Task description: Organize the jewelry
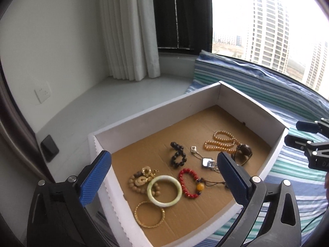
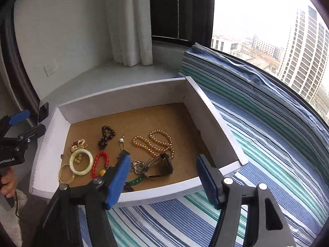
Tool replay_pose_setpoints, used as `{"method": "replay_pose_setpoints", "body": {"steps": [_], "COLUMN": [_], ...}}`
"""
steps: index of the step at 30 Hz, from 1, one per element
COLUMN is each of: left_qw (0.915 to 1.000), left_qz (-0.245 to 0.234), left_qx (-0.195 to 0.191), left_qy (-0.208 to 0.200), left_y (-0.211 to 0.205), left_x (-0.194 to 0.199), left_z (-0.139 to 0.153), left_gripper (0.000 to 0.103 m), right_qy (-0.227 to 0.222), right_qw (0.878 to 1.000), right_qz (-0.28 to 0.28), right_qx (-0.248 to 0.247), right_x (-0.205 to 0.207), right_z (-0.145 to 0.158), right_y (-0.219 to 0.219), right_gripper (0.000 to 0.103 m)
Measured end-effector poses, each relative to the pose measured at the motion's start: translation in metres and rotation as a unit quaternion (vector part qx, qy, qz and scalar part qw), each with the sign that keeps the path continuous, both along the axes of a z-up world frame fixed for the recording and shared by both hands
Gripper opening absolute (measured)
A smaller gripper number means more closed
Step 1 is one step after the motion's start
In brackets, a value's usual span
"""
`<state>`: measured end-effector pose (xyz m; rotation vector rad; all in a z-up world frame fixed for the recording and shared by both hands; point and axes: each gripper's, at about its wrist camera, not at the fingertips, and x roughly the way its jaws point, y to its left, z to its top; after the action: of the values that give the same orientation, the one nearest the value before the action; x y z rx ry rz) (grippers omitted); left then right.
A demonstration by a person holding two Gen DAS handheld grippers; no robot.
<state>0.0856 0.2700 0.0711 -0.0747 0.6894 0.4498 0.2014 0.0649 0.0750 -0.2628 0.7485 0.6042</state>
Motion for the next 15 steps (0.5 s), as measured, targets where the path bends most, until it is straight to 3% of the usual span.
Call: {"method": "replay_pose_setpoints", "body": {"steps": [8, 10, 12, 13, 15], "left_qw": [0.9984, 0.9986, 0.9978, 0.9971, 0.9964], "left_qz": [0.042, 0.05, 0.053, 0.048, 0.052], "left_qx": [0.025, 0.009, -0.025, -0.042, -0.052], "left_qy": [-0.03, -0.013, 0.031, 0.041, 0.042], "left_y": [-0.022, -0.021, -0.016, -0.015, -0.014], "left_x": [-0.025, -0.025, -0.02, -0.018, -0.017], "left_z": [0.016, 0.017, 0.012, 0.009, 0.007], "left_gripper": [0.102, 0.102, 0.102, 0.102, 0.102], "right_qy": [-0.02, -0.015, -0.006, -0.001, 0.005], "right_qw": [0.999, 1.0, 1.0, 1.0, 1.0], "right_qz": [0.026, 0.027, 0.025, 0.025, 0.025], "right_qx": [-0.004, -0.005, -0.005, -0.004, -0.008], "right_x": [-0.034, -0.037, -0.04, -0.041, -0.042], "right_z": [0.015, 0.016, 0.015, 0.014, 0.013], "right_y": [0.016, 0.019, 0.023, 0.025, 0.031], "right_gripper": [0.067, 0.067, 0.071, 0.077, 0.078]}}
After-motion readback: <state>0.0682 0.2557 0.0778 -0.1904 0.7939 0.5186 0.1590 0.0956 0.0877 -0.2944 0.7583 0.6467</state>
